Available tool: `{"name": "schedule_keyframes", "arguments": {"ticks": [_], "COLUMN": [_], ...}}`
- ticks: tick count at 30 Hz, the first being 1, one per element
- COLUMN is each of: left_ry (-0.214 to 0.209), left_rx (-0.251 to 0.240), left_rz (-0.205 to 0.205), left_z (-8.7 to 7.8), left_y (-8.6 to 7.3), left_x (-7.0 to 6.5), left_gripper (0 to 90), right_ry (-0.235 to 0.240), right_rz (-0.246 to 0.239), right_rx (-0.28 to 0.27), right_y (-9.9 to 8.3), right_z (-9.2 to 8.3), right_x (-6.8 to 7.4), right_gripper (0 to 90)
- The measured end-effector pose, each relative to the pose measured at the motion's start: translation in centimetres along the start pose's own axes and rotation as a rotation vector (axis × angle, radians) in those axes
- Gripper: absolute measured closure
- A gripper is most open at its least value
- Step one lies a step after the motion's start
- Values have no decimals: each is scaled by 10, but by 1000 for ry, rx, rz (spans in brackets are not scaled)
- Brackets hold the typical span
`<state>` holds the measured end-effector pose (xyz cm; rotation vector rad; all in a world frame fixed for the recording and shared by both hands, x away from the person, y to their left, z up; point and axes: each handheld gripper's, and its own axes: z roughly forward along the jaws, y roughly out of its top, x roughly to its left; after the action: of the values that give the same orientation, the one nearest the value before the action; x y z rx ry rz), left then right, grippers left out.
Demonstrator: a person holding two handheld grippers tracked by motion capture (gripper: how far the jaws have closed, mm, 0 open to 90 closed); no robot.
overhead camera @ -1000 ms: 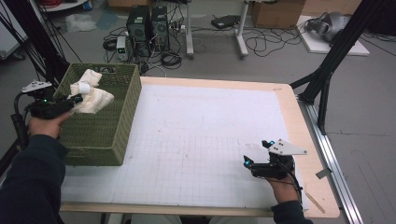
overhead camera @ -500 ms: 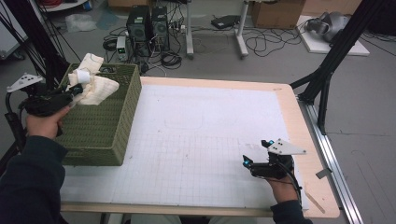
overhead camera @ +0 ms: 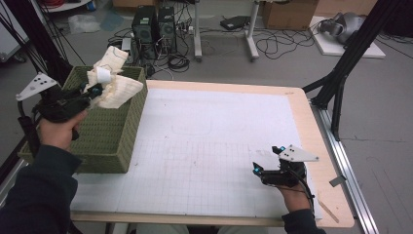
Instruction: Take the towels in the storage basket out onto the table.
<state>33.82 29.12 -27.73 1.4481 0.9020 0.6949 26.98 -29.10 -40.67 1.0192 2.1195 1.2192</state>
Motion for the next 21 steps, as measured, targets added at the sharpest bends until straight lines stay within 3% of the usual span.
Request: {"name": "schedule_keyframes", "arguments": {"ticks": [8,21], "left_ry": [-138,-308], "left_rx": [5,62], "left_rz": [46,71], "left_z": [16,67], "left_y": [-1,-28], "left_x": [-40,-102], "left_gripper": [706,704], "right_ry": [0,-2], "right_rz": [4,4], "right_rx": [1,3], "right_y": [0,0], "right_z": [0,0], "right_x": [0,-1], "right_gripper": [93,93]}}
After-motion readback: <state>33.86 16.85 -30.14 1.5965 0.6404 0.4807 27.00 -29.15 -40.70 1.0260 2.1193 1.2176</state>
